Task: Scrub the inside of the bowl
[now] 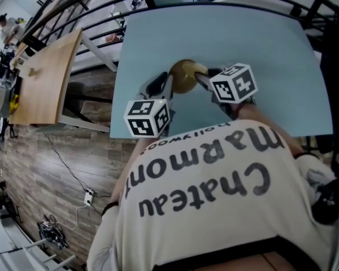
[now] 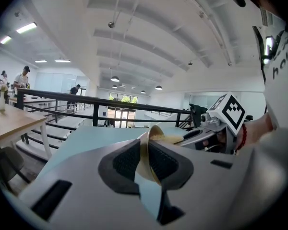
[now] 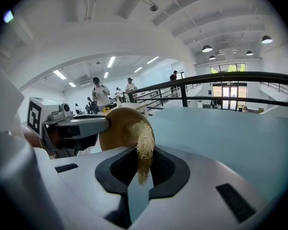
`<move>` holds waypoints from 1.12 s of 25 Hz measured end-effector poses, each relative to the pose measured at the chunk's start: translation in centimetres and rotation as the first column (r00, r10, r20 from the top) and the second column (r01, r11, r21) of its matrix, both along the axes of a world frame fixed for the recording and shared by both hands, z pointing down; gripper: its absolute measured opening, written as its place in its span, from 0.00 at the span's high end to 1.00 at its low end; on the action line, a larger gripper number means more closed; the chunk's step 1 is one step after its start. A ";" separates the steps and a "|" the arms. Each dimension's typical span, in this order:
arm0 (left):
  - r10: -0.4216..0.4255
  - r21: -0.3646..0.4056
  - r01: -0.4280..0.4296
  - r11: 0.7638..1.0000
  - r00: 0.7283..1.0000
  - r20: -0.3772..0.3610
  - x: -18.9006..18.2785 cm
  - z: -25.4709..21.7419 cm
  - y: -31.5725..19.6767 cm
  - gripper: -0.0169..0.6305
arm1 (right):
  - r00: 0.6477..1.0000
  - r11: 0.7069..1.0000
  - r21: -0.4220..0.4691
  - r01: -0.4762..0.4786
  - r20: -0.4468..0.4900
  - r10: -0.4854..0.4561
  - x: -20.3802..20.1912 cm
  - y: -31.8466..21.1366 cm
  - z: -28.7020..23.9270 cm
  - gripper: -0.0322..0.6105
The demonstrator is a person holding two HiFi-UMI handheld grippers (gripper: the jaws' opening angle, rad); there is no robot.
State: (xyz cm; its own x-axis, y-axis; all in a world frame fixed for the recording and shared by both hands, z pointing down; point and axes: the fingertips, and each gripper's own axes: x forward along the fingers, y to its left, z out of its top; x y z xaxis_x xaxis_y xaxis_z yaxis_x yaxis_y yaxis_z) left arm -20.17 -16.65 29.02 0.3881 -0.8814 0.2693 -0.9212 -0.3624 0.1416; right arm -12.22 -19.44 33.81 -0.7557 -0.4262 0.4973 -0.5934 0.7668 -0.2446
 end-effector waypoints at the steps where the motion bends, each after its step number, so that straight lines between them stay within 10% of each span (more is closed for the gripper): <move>1: 0.006 -0.003 -0.006 1.000 1.000 0.008 -0.1 0.1 0.1 0.90 | 1.000 1.000 0.008 0.001 -0.007 -0.001 -0.2 0.0 -0.1 0.85; 28: 0.073 -0.079 -0.073 0.994 0.997 -0.005 -2.2 2.2 3.6 0.91 | 0.998 0.993 0.102 0.067 -0.025 -0.064 -5.8 4.2 -1.4 0.85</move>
